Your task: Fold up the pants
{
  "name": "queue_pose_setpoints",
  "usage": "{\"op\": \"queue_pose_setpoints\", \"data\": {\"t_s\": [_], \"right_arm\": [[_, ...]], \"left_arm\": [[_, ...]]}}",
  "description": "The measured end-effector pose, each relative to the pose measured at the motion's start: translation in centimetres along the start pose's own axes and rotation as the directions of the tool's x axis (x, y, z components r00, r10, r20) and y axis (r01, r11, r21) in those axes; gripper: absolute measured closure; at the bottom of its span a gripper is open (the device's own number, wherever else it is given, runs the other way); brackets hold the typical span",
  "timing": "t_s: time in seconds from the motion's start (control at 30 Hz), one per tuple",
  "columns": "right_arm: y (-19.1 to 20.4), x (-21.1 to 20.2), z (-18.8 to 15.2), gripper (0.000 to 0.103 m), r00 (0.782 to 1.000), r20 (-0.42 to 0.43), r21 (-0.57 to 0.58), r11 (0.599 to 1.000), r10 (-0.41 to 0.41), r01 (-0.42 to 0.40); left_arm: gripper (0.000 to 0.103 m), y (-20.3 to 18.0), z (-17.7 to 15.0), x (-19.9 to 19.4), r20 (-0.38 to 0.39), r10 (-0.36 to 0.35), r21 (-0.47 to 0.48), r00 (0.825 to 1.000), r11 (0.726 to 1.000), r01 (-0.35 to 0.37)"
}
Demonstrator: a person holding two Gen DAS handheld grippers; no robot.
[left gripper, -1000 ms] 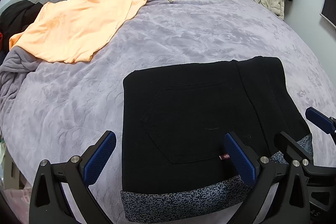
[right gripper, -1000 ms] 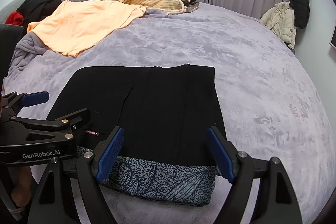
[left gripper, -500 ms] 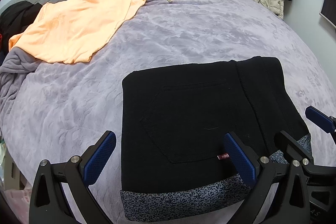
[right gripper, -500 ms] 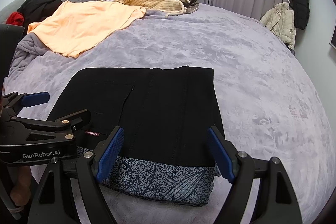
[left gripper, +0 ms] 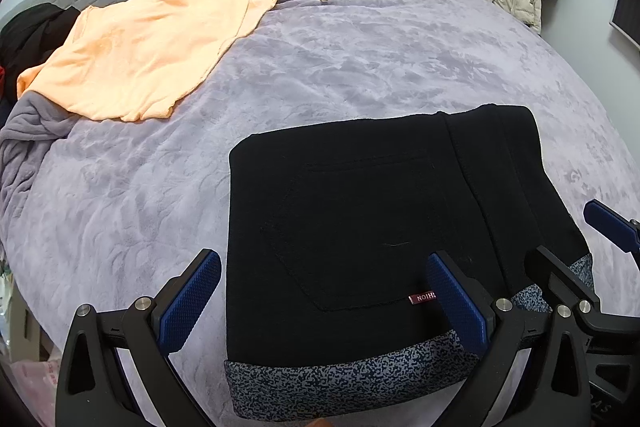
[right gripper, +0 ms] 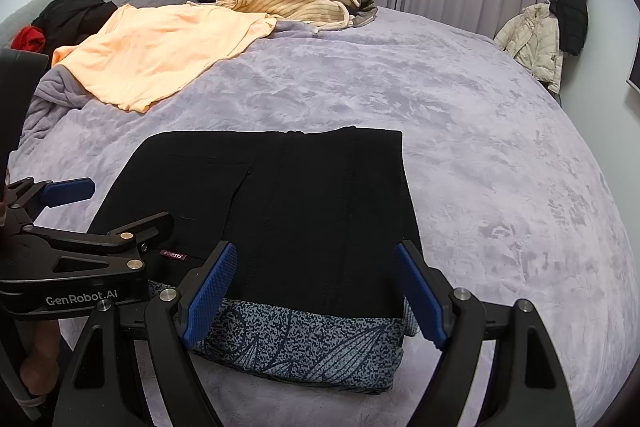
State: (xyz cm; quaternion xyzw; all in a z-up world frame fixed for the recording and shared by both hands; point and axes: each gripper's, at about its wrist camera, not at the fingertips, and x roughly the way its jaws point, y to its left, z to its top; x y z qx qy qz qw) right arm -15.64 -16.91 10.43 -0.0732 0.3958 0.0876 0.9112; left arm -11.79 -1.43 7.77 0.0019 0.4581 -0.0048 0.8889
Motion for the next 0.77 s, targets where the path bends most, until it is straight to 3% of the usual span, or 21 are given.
{"op": "queue_pose_setpoints", "data": {"t_s": [0.57, 0.77], "right_arm": [[-0.4, -0.1, -0.1, 0.019, 1.0, 0.008, 0.003, 1.0, 0.004, -0.004], [-2.3, -0.5, -0.6, 0.019, 1.0, 0.017, 0.027, 1.0, 0.015, -0.016]], "left_arm": [[0.0, -0.4, -0.1, 0.1, -0.017, 0.007, 0.001, 1.0, 1.0, -0.007], [0.0, -2.0, 0.1, -0.8, 0.024, 0.033, 0.012, 0.999, 0.999, -0.034]]}}
